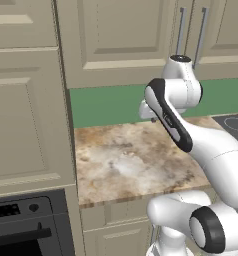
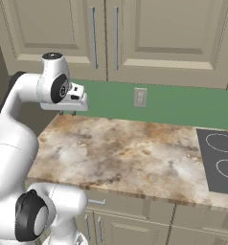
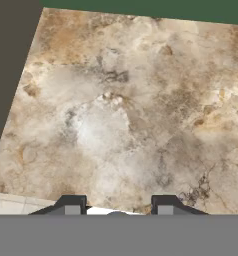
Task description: Get the candle and the beer from the cabinet and move them to the dining counter.
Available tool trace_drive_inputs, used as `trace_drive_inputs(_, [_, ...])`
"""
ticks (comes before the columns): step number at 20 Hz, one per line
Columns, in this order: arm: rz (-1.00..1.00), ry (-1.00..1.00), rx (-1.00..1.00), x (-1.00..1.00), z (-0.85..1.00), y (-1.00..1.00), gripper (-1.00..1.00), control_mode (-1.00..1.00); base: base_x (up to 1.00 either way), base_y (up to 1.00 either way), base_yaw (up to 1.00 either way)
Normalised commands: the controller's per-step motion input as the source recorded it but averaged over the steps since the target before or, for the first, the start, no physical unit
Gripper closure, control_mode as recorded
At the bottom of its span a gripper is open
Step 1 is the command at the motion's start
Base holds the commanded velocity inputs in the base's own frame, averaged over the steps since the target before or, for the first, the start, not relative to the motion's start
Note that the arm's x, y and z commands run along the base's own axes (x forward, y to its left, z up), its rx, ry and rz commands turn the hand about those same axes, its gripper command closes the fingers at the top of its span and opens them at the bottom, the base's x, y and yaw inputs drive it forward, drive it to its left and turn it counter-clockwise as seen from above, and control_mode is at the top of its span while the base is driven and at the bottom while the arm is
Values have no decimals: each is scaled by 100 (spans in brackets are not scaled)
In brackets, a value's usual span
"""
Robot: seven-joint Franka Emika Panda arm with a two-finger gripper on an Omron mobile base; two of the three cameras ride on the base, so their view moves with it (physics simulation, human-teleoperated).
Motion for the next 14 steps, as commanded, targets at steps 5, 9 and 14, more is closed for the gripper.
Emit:
trace_drive_inputs(5, [0,-1,0,0,5,-16,-100,-100,0,0,0])
trace_drive_inputs(9, [0,-19,0,-1,38,-32,-100,-100,0,0,0])
trace_drive_inputs(14, [0,-29,0,-1,60,-30,-100,-100,0,0,0])
